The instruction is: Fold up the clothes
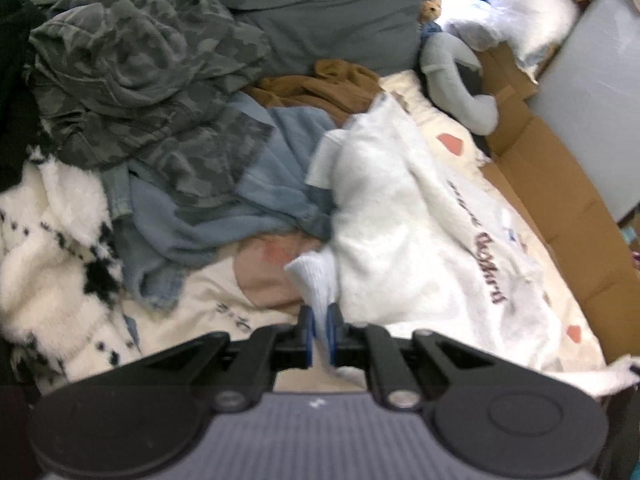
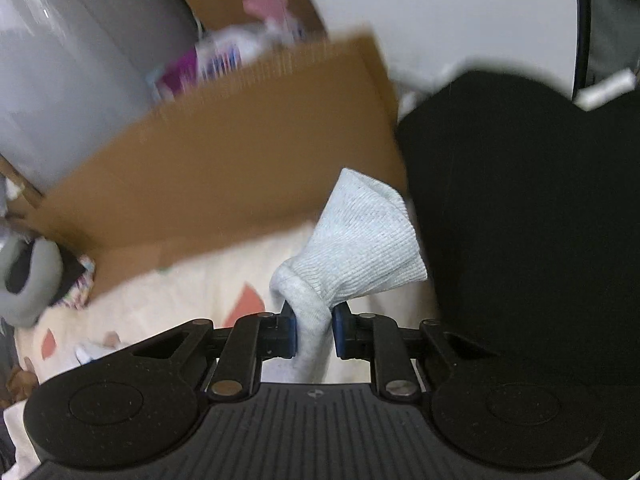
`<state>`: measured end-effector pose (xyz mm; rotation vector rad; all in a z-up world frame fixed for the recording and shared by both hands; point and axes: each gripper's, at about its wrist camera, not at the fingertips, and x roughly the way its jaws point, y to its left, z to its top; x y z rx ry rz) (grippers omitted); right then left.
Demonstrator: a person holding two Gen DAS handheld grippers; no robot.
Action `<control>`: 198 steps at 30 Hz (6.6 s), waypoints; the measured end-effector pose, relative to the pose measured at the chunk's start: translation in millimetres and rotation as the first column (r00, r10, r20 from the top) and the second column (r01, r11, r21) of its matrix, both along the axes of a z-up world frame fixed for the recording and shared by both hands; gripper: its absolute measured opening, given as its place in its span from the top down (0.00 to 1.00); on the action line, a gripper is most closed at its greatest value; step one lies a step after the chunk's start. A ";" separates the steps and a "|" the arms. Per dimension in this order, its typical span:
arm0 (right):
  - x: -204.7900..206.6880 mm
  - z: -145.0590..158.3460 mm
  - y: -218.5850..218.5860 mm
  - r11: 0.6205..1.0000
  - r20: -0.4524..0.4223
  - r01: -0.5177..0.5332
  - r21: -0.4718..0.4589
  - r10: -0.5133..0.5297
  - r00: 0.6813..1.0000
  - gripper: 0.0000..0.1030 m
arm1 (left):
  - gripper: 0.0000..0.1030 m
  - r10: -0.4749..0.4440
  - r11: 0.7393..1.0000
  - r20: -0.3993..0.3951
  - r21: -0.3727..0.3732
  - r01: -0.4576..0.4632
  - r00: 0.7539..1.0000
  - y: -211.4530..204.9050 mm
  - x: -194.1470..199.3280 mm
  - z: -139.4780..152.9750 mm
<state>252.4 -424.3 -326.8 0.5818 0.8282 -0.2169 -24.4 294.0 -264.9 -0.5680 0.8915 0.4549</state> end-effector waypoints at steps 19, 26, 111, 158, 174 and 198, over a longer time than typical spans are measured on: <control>3.3 182.8 -79.0 0.994 0.262 0.030 -0.106 -0.001 0.965 0.85 | 0.93 -0.254 0.942 0.032 -0.217 0.255 0.967 -115.3 -26.5 37.9; -4.3 188.1 -115.7 0.990 0.261 0.095 -0.104 -0.065 0.963 0.84 | 0.93 -0.334 0.903 0.035 -0.275 0.330 0.942 -143.5 -23.0 32.2; -115.4 -69.9 109.1 0.835 -0.345 -0.457 0.306 0.545 0.764 0.44 | 0.48 -0.389 0.921 -0.090 -0.043 0.386 0.917 5.6 109.5 -83.0; -148.2 -67.9 138.7 0.614 -0.244 -0.610 0.501 0.776 0.581 0.99 | 0.95 -0.503 0.859 -0.126 -0.186 0.478 0.855 66.3 24.7 -37.9; -149.6 -52.1 122.3 0.633 -0.356 -0.609 0.477 0.773 0.525 0.98 | 0.95 -0.496 0.851 -0.201 -0.306 0.427 0.845 65.8 -42.4 -46.2; -107.1 -16.2 86.1 0.758 -0.313 -0.572 0.313 0.651 0.692 0.74 | 0.73 -0.332 0.938 -0.162 -0.161 0.306 0.929 103.3 37.2 -42.4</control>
